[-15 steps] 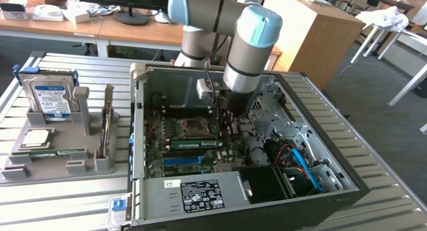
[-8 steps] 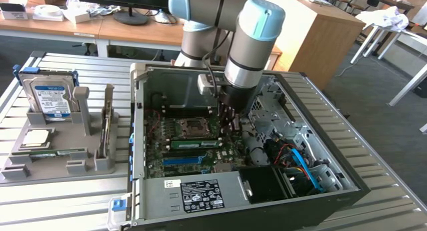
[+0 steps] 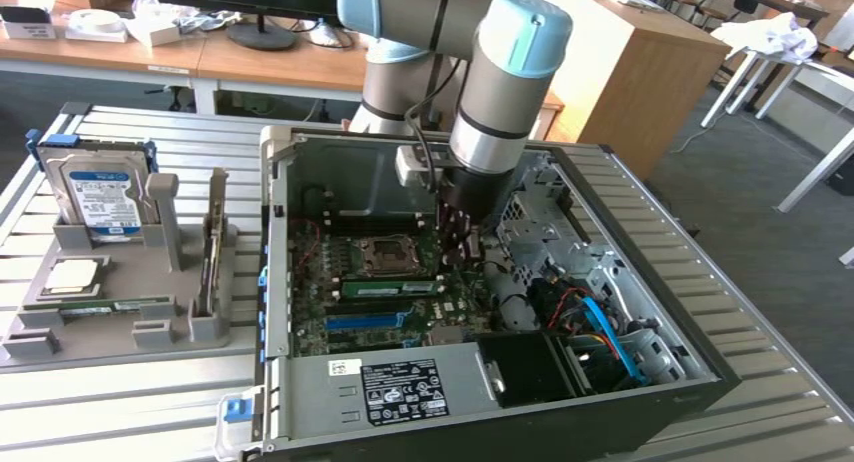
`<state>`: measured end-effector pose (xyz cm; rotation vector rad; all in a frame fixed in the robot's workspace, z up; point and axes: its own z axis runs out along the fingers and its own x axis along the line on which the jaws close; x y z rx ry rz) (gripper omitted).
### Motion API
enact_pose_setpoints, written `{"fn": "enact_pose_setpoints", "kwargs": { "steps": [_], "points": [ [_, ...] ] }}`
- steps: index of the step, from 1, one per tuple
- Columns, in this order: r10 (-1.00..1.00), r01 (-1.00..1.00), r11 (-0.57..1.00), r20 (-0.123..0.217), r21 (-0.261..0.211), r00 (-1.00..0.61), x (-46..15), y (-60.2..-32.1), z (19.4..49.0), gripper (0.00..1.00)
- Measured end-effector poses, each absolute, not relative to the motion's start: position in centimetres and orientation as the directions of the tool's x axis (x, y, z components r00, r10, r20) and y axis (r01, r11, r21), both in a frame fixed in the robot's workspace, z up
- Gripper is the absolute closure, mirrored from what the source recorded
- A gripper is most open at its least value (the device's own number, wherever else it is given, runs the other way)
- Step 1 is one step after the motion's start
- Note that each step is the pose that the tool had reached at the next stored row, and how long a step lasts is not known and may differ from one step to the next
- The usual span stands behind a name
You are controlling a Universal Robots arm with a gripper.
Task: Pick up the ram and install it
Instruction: 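Press down the ram until it locks into place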
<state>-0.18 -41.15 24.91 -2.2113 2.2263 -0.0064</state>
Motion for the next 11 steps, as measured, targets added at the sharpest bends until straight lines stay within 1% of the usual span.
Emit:
{"fn": "enact_pose_setpoints", "kwargs": {
  "steps": [11],
  "points": [
    [-1.000,-1.000,0.007,0.000,-0.006,-0.007,-1.8,-41.2,24.9,0.90]
  ]
}}
